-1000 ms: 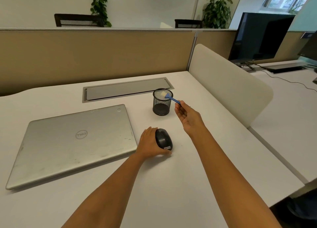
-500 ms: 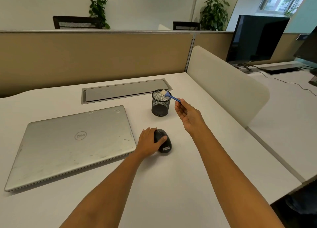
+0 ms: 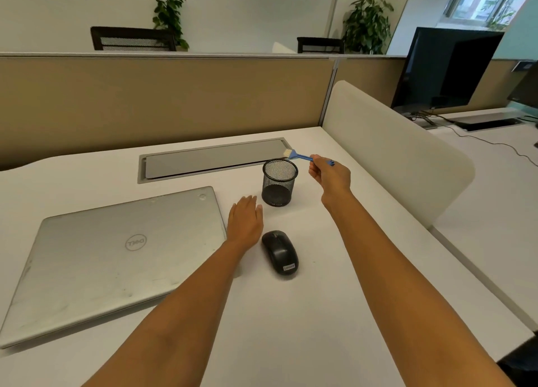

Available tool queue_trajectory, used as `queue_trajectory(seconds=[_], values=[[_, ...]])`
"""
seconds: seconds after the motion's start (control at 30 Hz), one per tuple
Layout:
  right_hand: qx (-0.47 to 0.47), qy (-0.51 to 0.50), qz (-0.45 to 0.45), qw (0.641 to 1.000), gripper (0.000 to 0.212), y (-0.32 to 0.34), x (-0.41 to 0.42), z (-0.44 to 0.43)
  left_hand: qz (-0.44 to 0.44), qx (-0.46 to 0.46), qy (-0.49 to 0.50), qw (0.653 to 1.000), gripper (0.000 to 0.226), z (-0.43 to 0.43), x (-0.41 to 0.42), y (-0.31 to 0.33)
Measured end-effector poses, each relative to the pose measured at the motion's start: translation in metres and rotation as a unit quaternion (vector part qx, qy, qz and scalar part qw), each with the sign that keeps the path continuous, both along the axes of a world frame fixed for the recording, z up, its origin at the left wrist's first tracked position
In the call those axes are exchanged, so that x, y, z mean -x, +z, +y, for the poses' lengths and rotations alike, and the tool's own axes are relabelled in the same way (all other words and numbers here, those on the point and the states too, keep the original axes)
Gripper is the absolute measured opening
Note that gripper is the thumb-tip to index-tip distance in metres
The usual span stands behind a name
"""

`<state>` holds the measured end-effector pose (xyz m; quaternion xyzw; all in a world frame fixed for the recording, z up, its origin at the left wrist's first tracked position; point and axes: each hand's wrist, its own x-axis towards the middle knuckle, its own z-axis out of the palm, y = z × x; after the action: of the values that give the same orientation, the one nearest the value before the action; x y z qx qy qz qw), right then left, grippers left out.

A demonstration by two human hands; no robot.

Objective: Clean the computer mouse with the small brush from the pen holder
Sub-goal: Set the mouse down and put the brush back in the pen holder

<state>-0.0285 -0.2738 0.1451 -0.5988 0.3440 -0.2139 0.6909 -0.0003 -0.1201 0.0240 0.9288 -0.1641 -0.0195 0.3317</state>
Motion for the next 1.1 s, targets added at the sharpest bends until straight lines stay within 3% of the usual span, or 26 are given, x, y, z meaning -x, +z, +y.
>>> queue_trajectory(seconds=[0.2, 0.33, 1.1], values=[[0.195, 0.004, 0.054, 0.979, 0.026, -0.004, -0.033, -0.003, 0.002, -0.046, -0.007, 0.999, 0.047, -0.002, -0.018, -0.010], [0.269, 0.024, 0.087, 0.959, 0.032, -0.011, -0.052, -0.002, 0.000, -0.086, -0.010, 0.996, 0.049, -0.002, -0.028, -0.019], [0.426, 0.106, 0.163, 0.884, 0.034, -0.040, -0.091, 0.000, -0.034, -0.146, 0.005, 0.989, 0.056, -0.014, -0.042, -0.051]])
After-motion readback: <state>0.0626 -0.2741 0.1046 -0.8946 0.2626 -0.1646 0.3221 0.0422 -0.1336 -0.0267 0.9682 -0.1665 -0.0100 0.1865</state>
